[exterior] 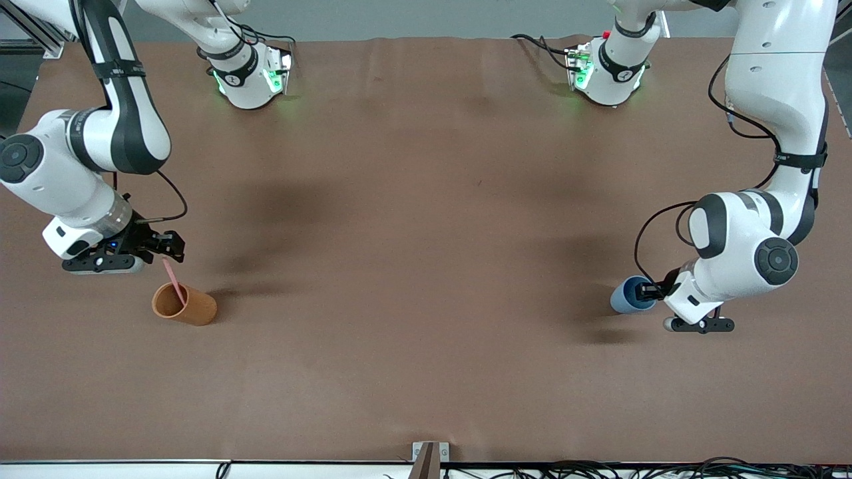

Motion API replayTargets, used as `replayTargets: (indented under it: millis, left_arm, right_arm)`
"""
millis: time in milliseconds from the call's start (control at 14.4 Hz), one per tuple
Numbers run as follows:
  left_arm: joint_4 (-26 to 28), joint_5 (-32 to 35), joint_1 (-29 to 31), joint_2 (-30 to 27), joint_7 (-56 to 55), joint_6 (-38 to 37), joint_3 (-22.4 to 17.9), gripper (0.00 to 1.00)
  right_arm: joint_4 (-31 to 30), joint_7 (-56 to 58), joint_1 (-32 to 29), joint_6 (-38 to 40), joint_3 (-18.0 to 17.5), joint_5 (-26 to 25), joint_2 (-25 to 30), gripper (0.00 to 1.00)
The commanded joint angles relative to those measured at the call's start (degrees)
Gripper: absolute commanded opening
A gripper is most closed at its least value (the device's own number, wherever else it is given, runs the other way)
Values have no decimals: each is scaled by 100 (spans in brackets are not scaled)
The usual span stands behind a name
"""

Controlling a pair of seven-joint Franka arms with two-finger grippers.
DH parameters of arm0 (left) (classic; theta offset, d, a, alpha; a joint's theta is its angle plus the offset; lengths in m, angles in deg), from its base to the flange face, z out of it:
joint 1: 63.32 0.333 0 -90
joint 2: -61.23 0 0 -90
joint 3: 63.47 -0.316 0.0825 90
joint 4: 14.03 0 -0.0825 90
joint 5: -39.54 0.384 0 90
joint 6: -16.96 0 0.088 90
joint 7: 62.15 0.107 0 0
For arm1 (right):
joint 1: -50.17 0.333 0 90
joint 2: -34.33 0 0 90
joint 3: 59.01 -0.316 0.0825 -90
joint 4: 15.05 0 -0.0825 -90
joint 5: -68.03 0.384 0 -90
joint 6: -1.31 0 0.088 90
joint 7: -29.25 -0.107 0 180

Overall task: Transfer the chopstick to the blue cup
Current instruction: 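Grasp the pink chopstick with the right gripper while the left gripper grasps the cup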

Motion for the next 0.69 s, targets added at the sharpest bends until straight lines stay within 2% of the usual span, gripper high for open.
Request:
replayTargets:
  millis: [0,138,277,415,623]
  left_arm:
    - [61,-13,-30,-38,-14,117,-3,0]
    - [52,101,-57,-73,-83,108,14,0]
    - [26,128,-100,-239,-276,47,49,0]
    - [17,128,-354,-511,-749,-110,58,0]
    - [8,137,-908,-819,-2075,-453,154,0]
  right_arm:
    - [-191,91,-96,-131,-51,27,101,50]
    - [-191,83,-105,-114,-60,35,101,28]
    - [-182,74,-105,-79,-60,35,109,14]
    - [-147,74,-113,-52,-60,35,110,8]
    - [116,65,-122,35,-51,35,127,5]
